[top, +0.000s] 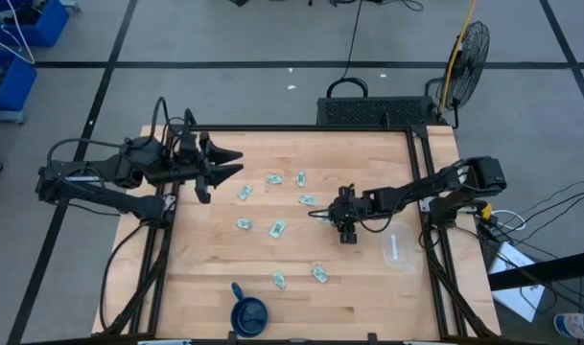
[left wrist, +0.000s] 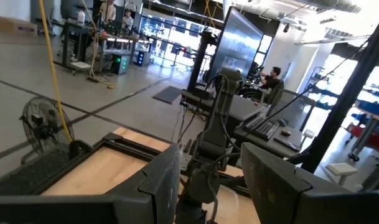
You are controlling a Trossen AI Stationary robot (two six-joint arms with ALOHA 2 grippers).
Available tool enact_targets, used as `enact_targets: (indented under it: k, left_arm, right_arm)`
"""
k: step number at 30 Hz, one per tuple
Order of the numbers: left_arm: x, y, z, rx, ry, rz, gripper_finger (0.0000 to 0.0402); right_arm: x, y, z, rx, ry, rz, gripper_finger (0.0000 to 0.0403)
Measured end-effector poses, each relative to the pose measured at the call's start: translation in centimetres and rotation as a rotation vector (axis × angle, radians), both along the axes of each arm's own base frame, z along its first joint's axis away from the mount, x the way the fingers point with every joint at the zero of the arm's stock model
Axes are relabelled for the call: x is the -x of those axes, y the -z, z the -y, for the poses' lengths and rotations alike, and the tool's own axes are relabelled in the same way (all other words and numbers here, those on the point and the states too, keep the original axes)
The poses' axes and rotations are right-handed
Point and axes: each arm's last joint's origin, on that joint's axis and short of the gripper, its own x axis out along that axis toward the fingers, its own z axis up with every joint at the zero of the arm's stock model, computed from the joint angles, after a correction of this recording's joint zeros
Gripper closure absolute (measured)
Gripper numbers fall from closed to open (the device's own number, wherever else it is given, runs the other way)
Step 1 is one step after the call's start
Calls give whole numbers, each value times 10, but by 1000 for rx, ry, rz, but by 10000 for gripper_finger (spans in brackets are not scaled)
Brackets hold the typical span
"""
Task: Pick and place Stevia / Truvia into bins
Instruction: Put the green stevia packet into the transparent container
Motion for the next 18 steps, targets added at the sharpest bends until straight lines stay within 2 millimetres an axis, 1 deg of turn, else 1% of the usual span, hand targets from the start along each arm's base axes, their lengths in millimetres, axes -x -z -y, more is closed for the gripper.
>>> enact_targets:
  k: [4,8,14,18]
  left_arm:
    - [0,0,0,-14,-1,0,227]
    - [0,0,0,-13,-2,-1,227]
    - [0,0,0,12,1,2,227]
    - [0,0,0,11,3,2,227]
  right_arm:
    - [-7,8,0,3,-3,21,224]
    - [-8,12,0,10,-1,12,246]
    - [-8,13,0,8,0,7,301]
    - [-8,14,0,-8,73,12,343]
